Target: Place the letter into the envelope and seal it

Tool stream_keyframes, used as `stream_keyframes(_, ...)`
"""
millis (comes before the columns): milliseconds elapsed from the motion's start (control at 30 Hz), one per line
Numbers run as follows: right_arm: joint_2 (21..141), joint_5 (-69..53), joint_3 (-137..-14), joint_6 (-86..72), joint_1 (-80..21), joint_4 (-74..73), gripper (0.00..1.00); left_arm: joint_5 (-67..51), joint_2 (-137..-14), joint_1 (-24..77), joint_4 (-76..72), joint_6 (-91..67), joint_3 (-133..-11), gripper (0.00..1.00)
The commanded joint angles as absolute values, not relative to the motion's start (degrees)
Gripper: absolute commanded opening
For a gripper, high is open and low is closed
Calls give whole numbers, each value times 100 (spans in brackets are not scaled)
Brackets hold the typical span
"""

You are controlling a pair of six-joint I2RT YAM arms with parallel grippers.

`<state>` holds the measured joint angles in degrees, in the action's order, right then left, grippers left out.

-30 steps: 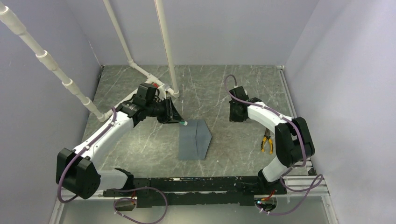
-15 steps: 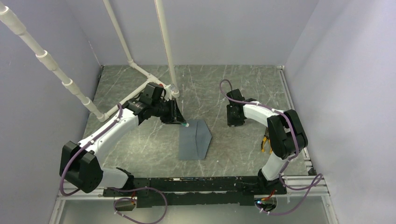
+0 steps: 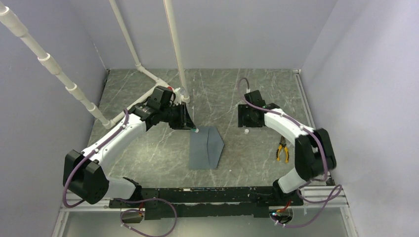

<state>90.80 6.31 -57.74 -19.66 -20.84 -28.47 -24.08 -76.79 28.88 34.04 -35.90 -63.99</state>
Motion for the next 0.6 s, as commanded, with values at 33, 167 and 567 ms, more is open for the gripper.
stream_keyframes(33,7600,-1170,-5556,-1400,-2100,-2114,70,-2884,-7573,2916,3233,-3313,-6686,2)
stream_keyframes(167,6866,-4121,-4890,-1212,-2187,-601,76,-3517,-7563,2942,3020,-3116,-6782,2)
stream_keyframes(567,6332,-4341,-4904,-368,-3735,59,77,-4873,-7614,2979,2531,-3076,-6847,3)
